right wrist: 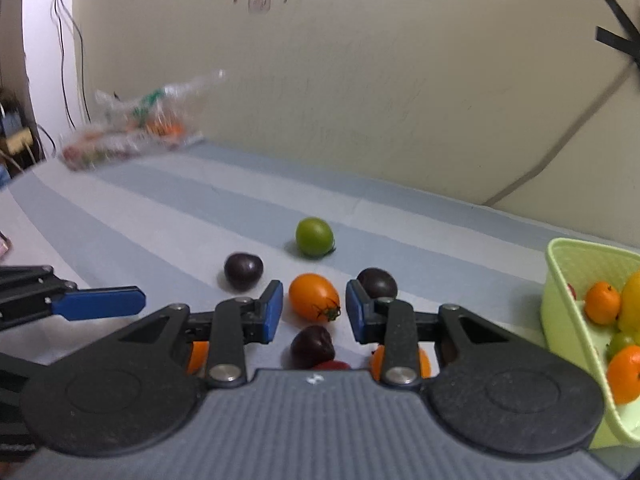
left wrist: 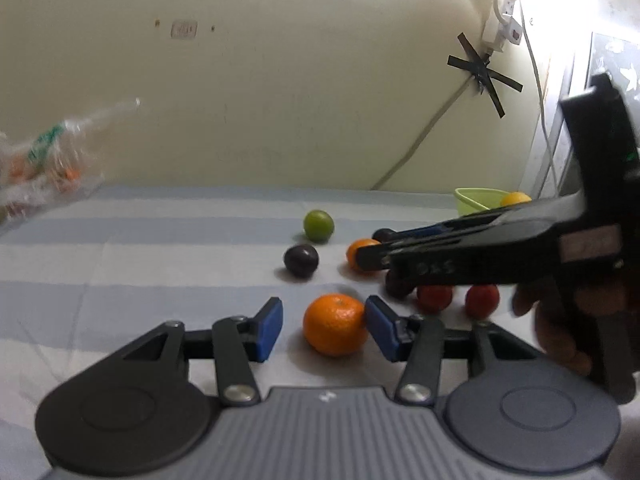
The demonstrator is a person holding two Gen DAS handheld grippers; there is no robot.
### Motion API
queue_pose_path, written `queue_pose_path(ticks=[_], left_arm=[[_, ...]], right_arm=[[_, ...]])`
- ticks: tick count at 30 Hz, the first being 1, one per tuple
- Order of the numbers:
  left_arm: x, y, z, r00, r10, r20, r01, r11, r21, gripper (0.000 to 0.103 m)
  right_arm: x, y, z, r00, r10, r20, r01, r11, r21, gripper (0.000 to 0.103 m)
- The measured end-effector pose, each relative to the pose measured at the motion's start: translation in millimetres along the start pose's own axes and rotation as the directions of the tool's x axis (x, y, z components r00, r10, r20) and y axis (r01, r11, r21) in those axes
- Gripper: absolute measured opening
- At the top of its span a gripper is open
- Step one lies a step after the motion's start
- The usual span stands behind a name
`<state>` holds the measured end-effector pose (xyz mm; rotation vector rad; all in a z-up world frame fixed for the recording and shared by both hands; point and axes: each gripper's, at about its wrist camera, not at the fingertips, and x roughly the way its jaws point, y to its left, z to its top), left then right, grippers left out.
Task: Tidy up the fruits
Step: 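Grasp a mandarin with the left tool while the right tool grasps an orange cherry tomato, then release the mandarin and tomato into the green basket from both tools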
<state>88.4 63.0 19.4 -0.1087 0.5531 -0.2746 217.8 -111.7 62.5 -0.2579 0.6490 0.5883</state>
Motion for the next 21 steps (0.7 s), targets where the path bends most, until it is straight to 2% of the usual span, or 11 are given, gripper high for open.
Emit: queue_pose_path(ticks=[1, 2, 3, 4, 9, 14, 17, 21], left_arm=[[1.2, 0.9, 0.5, 1.0, -0.01, -0.005, 0.01, 1.0, -0.003, 0.047], [2.0, 0.7, 0.4, 1.0, -0.026, -0.01, 0.026, 1.0, -0.003, 0.043], [2.0, 1.2, 0.4, 0.999, -0.045, -0.008, 0.045, 0.999, 0.001, 0.034], [1.3, 1.1, 0.1, 0.999, -0.054, -0.004, 0.054, 0.999, 0.005, 0.035], [-0.9, 7.6, -1.1, 0.997, -0.082, 0.005, 0.082, 0.997, -0.017, 0.034], [-11.1, 3.3, -4.9, 0.991, -0.127, 0.047, 0.126, 0.992, 0.02, 0.034], [-19.1, -4.7, -7.6, 0.982, -0.173, 0.074, 0.168, 0.983, 0.069, 0.034], [-23.3, -18.4, -12.9, 0.961, -0.274, 0.035, 0.268, 0.956, 0.119, 0.034]], right_arm=[[4.7, 0.5, 0.4, 1.0, 0.006, -0.013, -0.006, 1.0, -0.001, 0.037], [11.0, 4.7, 1.2, 1.0, -0.001, -0.016, 0.001, 1.0, -0.007, 0.036], [12.4, 6.8, 0.7, 1.0, -0.019, -0.011, 0.019, 1.0, -0.022, 0.03], [11.2, 8.6, 0.6, 0.999, -0.033, -0.003, 0.033, 0.999, -0.034, 0.03], [-25.9, 10.9, -5.6, 0.996, 0.011, 0.091, -0.01, 1.0, -0.007, 0.03], [-68.9, 12.3, -35.4, 0.99, 0.03, 0.141, -0.033, 0.999, 0.017, 0.03], [-93.5, 11.6, -59.5, 0.988, 0.031, 0.152, -0.036, 0.999, 0.03, 0.03], [-108.8, 11.3, -82.1, 0.991, 0.001, 0.134, -0.003, 1.0, 0.015, 0.03]])
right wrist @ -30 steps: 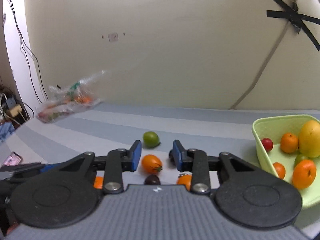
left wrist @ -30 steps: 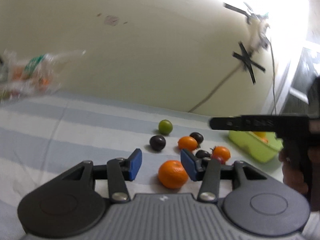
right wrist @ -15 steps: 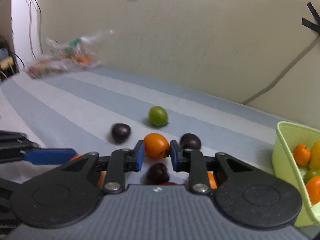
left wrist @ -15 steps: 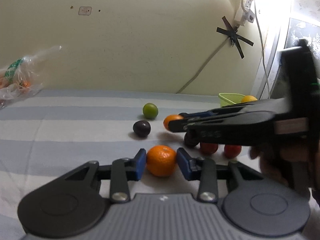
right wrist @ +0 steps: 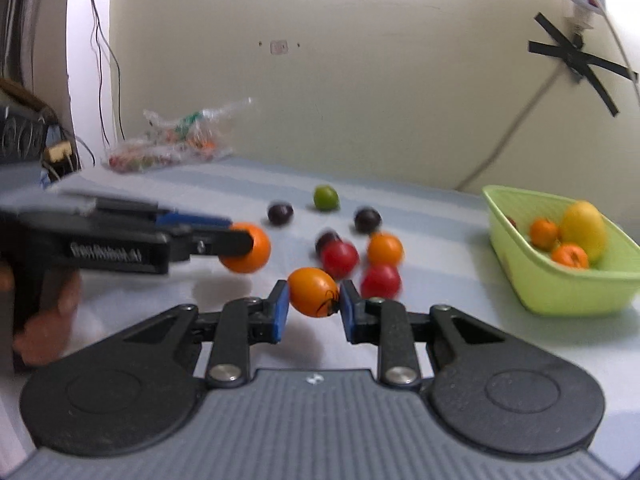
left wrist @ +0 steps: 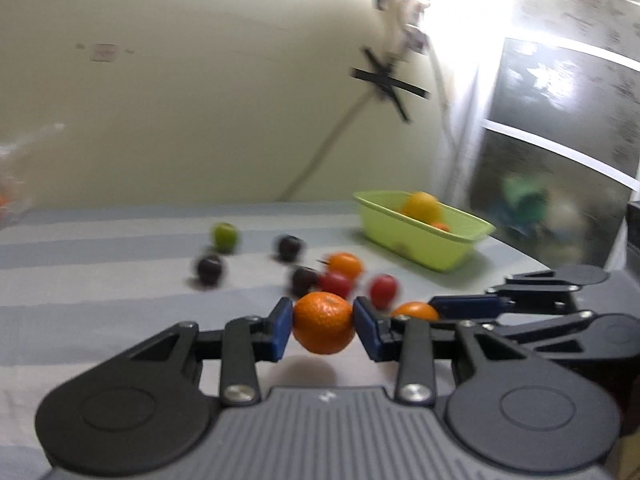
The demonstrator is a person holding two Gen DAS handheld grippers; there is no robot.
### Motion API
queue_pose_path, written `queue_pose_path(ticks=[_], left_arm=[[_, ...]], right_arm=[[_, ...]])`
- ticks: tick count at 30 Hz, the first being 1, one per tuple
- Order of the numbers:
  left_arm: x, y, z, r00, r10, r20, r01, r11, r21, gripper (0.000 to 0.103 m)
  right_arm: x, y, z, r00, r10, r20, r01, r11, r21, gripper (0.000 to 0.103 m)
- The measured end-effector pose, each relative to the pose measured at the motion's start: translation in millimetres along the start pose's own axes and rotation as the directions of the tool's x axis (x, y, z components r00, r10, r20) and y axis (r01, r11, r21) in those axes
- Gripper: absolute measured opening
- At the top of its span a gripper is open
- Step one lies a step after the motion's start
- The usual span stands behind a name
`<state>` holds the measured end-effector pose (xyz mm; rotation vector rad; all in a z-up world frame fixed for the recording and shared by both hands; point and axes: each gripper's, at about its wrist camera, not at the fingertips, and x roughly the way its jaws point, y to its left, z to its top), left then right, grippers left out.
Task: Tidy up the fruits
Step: 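Release the mandarin and tomato into the green basket from both tools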
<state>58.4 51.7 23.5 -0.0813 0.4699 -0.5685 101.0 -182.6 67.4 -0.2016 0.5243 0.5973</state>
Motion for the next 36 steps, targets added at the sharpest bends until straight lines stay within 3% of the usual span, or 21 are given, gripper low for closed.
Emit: queue_pose_path(ticks=[4, 8, 14, 20, 27, 30, 36], left_arm=[[3.6, -23.6, -0.6, 0.998, -0.06, -0.029, 0.061, 0.997, 0.038, 0.034], [13.5, -39.5, 8.0, 0.993, -0.106, -0.044, 0.107, 0.994, 0.003, 0.034], [57.7, -67.9, 50.7, 0.988, -0.152, -0.035, 0.149, 0.986, -0.071, 0.034], [127.9, -94.5, 90.5, 0.99, -0.121, -0.069, 0.113, 0.988, -0.104, 0.034], [185.7, -113.8, 109.3, 0.992, -0.071, -0.105, 0.06, 0.993, -0.1, 0.032], [200.6, -118.5, 110.7, 0.991, -0.052, -0.121, 0.043, 0.996, -0.079, 0.032], [188.3, -110.2, 111.6, 0.994, -0.054, -0.092, 0.044, 0.993, -0.111, 0.032]], right_arm=[[-14.8, -7.3, -9.9, 0.999, -0.037, 0.021, 0.037, 0.999, 0.011, 0.03], [-30.3, -26.1, -11.9, 0.993, -0.088, 0.084, 0.083, 0.994, 0.067, 0.03], [-42.1, -73.0, -6.3, 0.954, -0.236, 0.187, 0.205, 0.964, 0.17, 0.03], [-31.8, -117.3, -2.1, 0.905, -0.364, 0.222, 0.321, 0.925, 0.205, 0.03], [-12.9, -144.5, -7.0, 0.883, -0.416, 0.215, 0.363, 0.898, 0.248, 0.033], [-15.1, -151.6, -9.4, 0.886, -0.411, 0.215, 0.349, 0.895, 0.277, 0.047], [-25.1, -169.9, -11.5, 0.865, -0.445, 0.23, 0.346, 0.863, 0.368, 0.047]])
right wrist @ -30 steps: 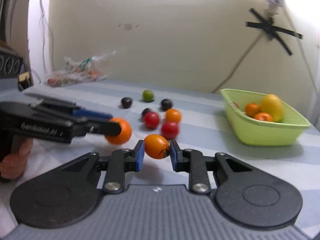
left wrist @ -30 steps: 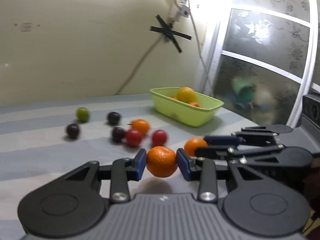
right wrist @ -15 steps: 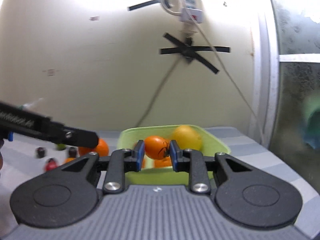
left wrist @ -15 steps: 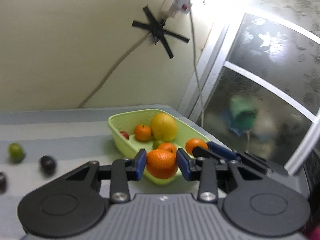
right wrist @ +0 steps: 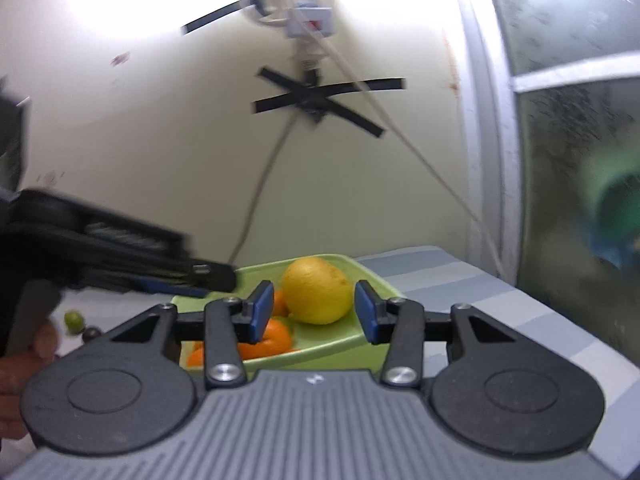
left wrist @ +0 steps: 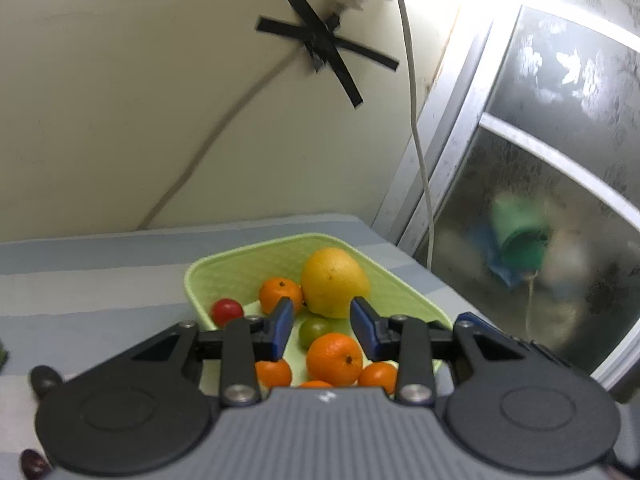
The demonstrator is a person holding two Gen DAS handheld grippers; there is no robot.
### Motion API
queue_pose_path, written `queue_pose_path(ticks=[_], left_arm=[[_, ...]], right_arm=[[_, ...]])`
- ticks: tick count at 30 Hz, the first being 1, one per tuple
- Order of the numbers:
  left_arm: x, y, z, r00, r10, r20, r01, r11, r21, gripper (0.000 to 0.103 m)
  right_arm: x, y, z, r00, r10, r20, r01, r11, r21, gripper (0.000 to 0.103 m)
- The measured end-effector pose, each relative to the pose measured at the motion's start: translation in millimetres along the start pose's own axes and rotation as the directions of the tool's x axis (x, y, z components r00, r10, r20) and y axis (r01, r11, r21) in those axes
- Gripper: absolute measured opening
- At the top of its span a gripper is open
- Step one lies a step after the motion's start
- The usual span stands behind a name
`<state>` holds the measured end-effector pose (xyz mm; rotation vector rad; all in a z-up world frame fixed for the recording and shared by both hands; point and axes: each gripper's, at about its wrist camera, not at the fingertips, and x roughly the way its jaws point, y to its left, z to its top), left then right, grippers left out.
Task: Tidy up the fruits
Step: 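Release the mandarin and tomato into the green basket from both tools, then grasp a dark plum with the left tool while the right tool grasps another dark plum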
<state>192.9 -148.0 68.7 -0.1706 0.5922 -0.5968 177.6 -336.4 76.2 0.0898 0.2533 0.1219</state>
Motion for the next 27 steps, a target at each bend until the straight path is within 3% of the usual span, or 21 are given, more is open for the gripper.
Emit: queue_pose_path(ticks=[5, 8, 11, 13, 15, 17, 20, 24, 27], left_arm=[[-64.1, 34.7, -4.9, 0.995, 0.025, 0.1, -0.023, 0.999, -0.026, 0.033], [-110.7, 73.1, -17.6, 0.981, 0.114, 0.155, -0.105, 0.992, -0.068, 0.033], [-152.2, 115.9, -37.8, 0.95, 0.258, 0.177, -0.237, 0.962, -0.132, 0.033], [-169.8, 139.6, -53.0, 0.919, 0.362, 0.158, -0.339, 0.928, -0.157, 0.033], [-181.1, 160.6, -67.4, 0.897, 0.42, 0.137, -0.392, 0.9, -0.192, 0.033], [-185.7, 177.1, -75.1, 0.899, 0.421, 0.12, -0.386, 0.891, -0.238, 0.033], [-178.6, 188.7, -75.7, 0.913, 0.394, 0.104, -0.356, 0.895, -0.267, 0.033], [-153.0, 179.0, -65.8, 0.932, 0.348, 0.098, -0.321, 0.922, -0.215, 0.037], [-126.2, 167.3, -62.2, 0.922, 0.382, 0.06, -0.373, 0.92, -0.124, 0.037]], right_arm=[[0.0, -27.2, 1.4, 0.999, -0.034, -0.012, 0.035, 0.988, 0.154, 0.047], [0.8, -33.5, 0.2, 0.999, -0.047, -0.018, 0.05, 0.979, 0.196, 0.047], [-2.0, -30.6, -1.4, 0.998, -0.058, -0.005, 0.058, 0.98, 0.19, 0.047], [-5.3, -24.7, -2.3, 0.998, -0.062, 0.006, 0.06, 0.983, 0.174, 0.047], [-10.9, -13.2, -2.5, 0.998, -0.056, 0.018, 0.053, 0.987, 0.152, 0.046], [-22.7, 3.1, -2.4, 0.999, -0.029, 0.045, 0.024, 0.993, 0.111, 0.046], [-32.8, 39.4, -4.7, 0.995, 0.093, 0.023, -0.094, 0.994, 0.049, 0.046], [-22.8, 97.2, -7.4, 0.953, 0.275, -0.127, -0.282, 0.959, -0.039, 0.042], [0.5, 133.3, -2.9, 0.914, 0.318, -0.253, -0.354, 0.929, -0.109, 0.039]])
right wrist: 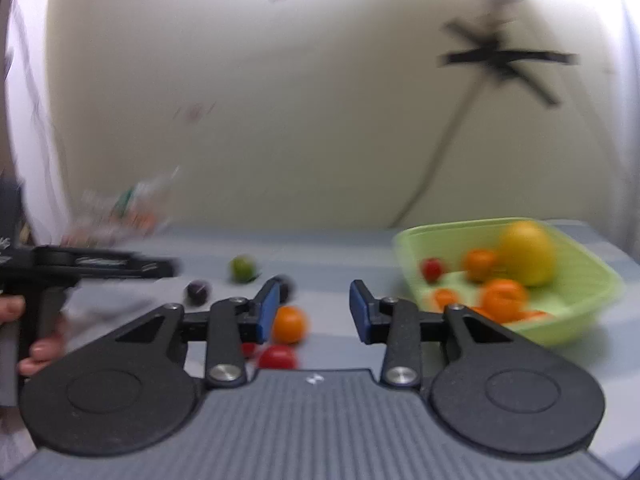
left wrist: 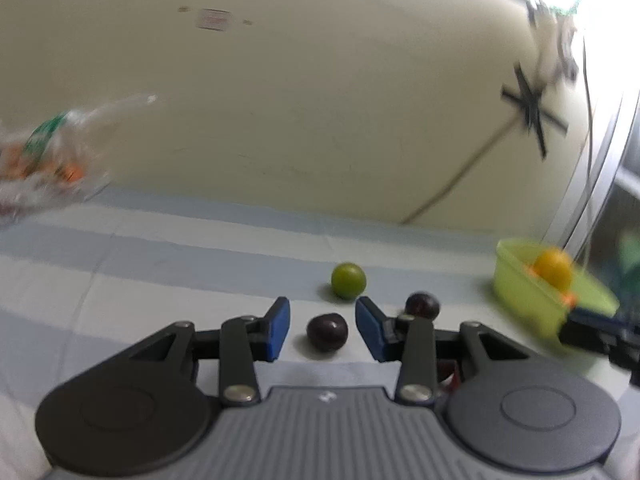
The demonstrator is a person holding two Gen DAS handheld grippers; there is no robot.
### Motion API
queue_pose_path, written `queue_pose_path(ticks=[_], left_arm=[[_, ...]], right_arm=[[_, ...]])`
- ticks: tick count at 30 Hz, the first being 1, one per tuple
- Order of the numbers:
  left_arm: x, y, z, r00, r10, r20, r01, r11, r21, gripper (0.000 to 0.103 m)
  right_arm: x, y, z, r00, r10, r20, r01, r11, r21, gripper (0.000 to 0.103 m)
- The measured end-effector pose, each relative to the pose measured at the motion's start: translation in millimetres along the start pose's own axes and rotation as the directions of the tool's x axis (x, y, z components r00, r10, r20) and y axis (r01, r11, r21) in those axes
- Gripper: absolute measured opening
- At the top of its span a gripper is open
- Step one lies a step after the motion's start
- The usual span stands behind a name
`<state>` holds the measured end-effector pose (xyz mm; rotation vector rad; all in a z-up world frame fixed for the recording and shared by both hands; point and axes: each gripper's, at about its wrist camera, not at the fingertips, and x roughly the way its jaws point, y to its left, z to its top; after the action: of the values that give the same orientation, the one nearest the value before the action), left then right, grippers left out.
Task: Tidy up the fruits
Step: 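Grasp a dark plum with the left tool while the right tool grasps another dark plum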
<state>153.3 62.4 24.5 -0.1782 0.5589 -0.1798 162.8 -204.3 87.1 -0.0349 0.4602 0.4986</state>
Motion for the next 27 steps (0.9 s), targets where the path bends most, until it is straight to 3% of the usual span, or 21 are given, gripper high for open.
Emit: queue_pose_path(ticks=[4, 10, 13, 15, 16, 18, 22, 27], left_arm=[[15.3, -9.5, -3.8, 0.998, 0.038, -0.041, -0.036, 0.999, 0.032, 0.038], [15.7, -0.3, -6.1, 0.996, 0.04, -0.073, -0.041, 0.999, -0.008, 0.043], [16.4, -1.9, -6.4, 0.997, 0.008, -0.076, -0.007, 1.0, 0.011, 0.029], [14.8, -4.4, -7.5, 0.998, 0.008, -0.067, -0.006, 1.0, 0.031, 0.026], [14.6, -4.6, -7.7, 0.998, 0.009, -0.064, -0.007, 1.0, 0.03, 0.026], [9.6, -1.8, -7.6, 0.999, 0.007, -0.038, -0.006, 1.0, 0.013, 0.026], [-13.6, 4.2, -12.0, 0.993, -0.096, 0.064, 0.096, 0.995, 0.0, 0.026], [-36.1, -23.0, -24.8, 0.963, -0.27, -0.001, 0.27, 0.962, 0.045, 0.026]], right_arm=[[47.4, 9.5, 22.4, 0.994, 0.025, -0.107, -0.028, 0.999, -0.03, 0.038], [110.2, 11.6, 31.9, 0.972, 0.033, -0.233, -0.042, 0.999, -0.034, 0.039], [128.5, 19.9, 28.5, 0.958, 0.03, -0.284, -0.05, 0.997, -0.062, 0.039], [136.5, 24.0, 23.9, 0.952, 0.02, -0.304, -0.048, 0.995, -0.085, 0.035], [136.5, 28.1, 21.5, 0.956, -0.01, -0.293, -0.023, 0.994, -0.111, 0.029], [130.1, 30.4, 20.6, 0.962, -0.018, -0.272, -0.015, 0.993, -0.117, 0.03], [86.7, 40.3, 21.7, 0.99, 0.015, -0.14, -0.031, 0.993, -0.111, 0.029], [12.8, 39.5, -3.1, 0.998, 0.044, -0.047, -0.048, 0.994, -0.1, 0.03]])
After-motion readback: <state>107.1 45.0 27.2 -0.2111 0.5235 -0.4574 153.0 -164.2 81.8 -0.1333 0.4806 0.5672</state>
